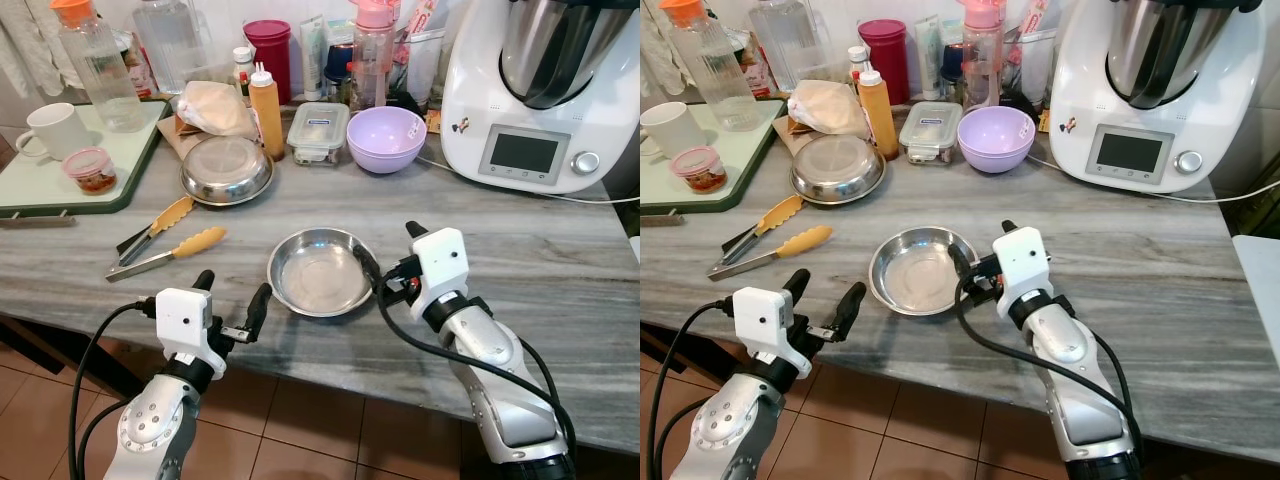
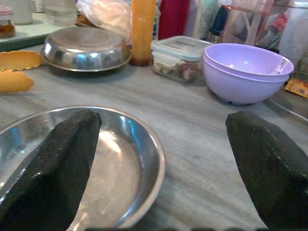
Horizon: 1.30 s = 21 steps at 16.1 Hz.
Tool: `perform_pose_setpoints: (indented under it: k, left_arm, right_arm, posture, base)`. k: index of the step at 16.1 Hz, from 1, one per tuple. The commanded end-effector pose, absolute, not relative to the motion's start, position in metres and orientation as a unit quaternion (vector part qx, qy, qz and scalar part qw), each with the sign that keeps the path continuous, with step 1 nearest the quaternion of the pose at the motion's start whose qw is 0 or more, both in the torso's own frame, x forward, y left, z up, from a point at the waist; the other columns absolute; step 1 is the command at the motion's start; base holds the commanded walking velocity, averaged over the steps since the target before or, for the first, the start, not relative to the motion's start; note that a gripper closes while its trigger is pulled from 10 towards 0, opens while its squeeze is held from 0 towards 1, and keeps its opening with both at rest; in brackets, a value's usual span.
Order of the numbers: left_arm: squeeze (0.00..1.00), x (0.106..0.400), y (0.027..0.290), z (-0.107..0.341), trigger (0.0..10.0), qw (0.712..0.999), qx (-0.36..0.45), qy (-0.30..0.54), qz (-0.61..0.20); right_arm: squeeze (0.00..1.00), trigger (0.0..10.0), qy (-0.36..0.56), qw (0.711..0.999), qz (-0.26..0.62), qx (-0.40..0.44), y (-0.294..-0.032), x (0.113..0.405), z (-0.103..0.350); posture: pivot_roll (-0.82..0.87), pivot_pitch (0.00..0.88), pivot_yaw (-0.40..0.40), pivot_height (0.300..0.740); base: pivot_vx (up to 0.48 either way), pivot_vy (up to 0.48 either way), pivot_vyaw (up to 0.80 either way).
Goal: Setting the table
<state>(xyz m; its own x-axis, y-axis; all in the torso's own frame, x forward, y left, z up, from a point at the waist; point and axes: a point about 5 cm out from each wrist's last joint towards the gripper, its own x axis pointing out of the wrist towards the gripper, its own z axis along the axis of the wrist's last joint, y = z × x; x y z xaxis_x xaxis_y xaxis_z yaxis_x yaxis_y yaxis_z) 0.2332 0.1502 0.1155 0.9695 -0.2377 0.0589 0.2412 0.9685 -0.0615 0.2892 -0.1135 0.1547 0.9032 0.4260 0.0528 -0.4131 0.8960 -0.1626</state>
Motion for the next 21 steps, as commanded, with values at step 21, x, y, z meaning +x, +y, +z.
perform_pose_setpoints:
  k: [21]
  left_arm:
    - [0.00, 0.232, 0.171, 0.096, 10.0, 1.000, -0.013, 0.028, -0.005]
  right_arm:
    - [0.00, 10.0, -0.036, 0.980, 0.192, -0.046, -0.119, 0.294, 0.149]
  posture:
    - [-0.10, 0.087, 0.041, 0.740]
  base:
    - [0.000, 0.000, -0.33]
